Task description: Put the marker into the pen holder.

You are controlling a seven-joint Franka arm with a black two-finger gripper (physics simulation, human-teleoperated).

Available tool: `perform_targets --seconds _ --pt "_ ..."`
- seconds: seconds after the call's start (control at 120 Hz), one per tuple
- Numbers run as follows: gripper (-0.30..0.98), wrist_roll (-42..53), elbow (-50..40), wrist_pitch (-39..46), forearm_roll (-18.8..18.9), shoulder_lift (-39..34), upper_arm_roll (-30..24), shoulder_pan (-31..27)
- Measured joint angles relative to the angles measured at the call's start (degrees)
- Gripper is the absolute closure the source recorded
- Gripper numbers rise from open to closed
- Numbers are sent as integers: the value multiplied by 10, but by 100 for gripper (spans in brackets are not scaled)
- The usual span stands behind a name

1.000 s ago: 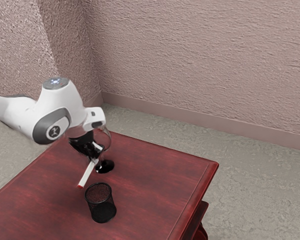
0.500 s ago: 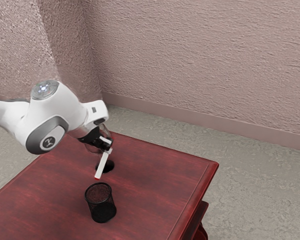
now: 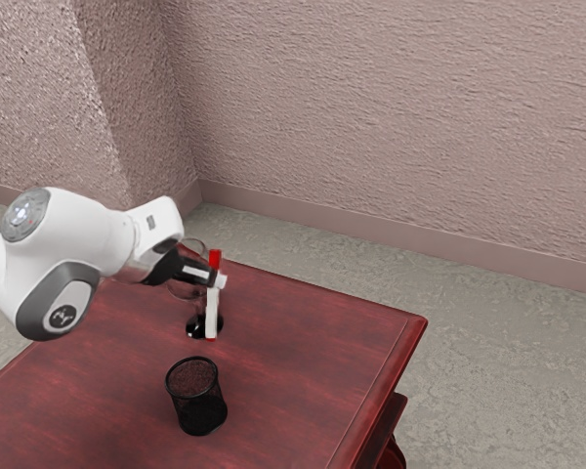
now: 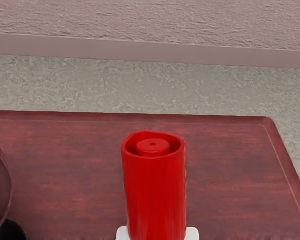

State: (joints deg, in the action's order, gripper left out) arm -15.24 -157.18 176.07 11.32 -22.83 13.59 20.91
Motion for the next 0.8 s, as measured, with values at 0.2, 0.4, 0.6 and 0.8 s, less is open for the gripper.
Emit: perform_targets --seconds 0.2,0.4,0.6,0.8 --pt "79 4 -23 -46 1 -21 -4 -6" --pt "78 4 -29 -97 3 -31 -4 -9" --pt "61 1 -30 -129 5 -20 -6 -5" --pt "26 7 23 -168 3 -17 -7 -6"
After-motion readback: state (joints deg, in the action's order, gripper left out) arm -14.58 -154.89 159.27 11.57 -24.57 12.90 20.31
